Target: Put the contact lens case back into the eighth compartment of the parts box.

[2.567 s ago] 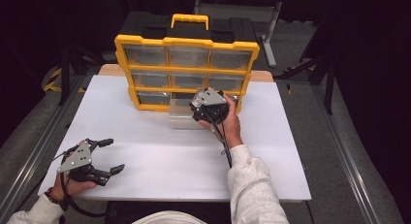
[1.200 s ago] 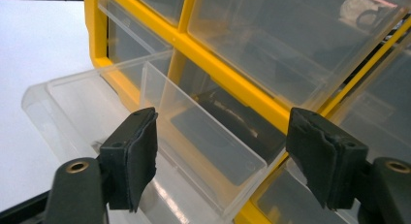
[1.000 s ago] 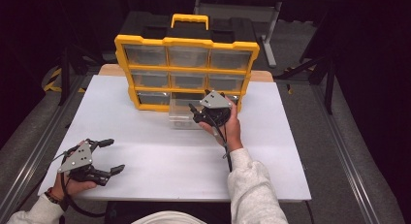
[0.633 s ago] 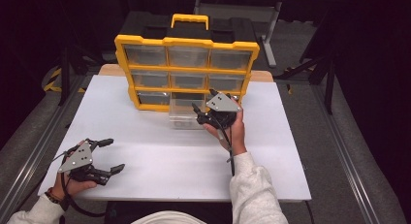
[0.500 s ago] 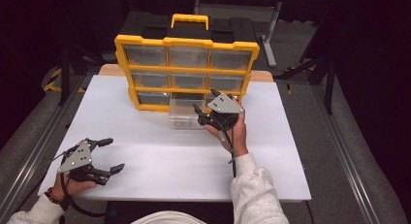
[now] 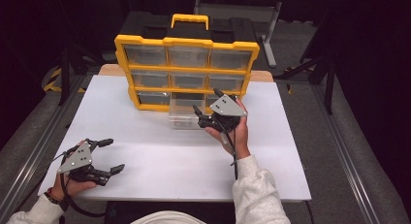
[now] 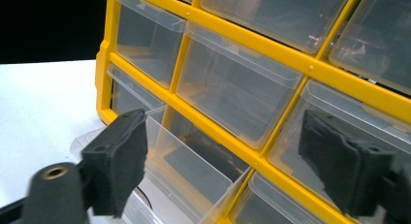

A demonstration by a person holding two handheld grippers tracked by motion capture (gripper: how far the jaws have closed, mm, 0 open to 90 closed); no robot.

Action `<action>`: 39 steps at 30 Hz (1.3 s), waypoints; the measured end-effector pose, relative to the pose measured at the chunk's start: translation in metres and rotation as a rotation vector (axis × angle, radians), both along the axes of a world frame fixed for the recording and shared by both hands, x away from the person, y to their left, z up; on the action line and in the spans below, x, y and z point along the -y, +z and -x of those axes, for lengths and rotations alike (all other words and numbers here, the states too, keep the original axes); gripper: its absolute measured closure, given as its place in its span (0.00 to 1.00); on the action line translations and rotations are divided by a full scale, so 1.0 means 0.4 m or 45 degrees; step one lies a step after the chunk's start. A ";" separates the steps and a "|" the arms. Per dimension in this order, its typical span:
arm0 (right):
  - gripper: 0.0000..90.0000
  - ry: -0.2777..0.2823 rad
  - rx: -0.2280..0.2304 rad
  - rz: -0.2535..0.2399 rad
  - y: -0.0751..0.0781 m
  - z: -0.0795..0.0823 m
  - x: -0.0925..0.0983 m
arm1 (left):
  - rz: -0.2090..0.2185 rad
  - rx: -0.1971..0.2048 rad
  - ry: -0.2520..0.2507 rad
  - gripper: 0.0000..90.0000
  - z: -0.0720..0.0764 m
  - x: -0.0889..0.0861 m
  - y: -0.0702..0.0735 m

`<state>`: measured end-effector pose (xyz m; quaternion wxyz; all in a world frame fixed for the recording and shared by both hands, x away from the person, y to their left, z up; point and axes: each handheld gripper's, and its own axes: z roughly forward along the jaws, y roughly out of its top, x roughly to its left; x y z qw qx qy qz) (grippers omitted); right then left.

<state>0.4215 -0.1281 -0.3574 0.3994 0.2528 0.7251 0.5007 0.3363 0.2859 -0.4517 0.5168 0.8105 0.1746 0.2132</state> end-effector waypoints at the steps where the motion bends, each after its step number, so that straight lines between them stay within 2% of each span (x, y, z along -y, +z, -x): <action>1: 0.16 -0.012 0.009 0.008 0.001 0.002 -0.002 | 0.000 -0.001 0.001 0.10 -0.001 0.000 0.000; 13: 0.15 0.026 0.006 0.015 0.010 0.033 0.008 | -0.006 -0.004 -0.005 0.10 0.000 0.001 -0.001; 19: 0.14 0.065 -0.001 -0.018 0.013 0.048 0.021 | -0.006 -0.001 -0.006 0.10 0.000 -0.001 0.000; 22: 0.14 0.079 0.000 -0.011 0.013 0.058 0.022 | 0.002 -0.006 -0.006 0.10 0.000 -0.002 0.000; 27: 0.14 0.079 0.018 0.040 0.011 0.074 0.021 | -0.002 -0.001 -0.010 0.10 0.001 0.000 0.000; 39: 0.14 0.090 0.020 0.054 0.010 0.101 0.037 | -0.008 -0.001 -0.008 0.10 0.002 0.001 0.001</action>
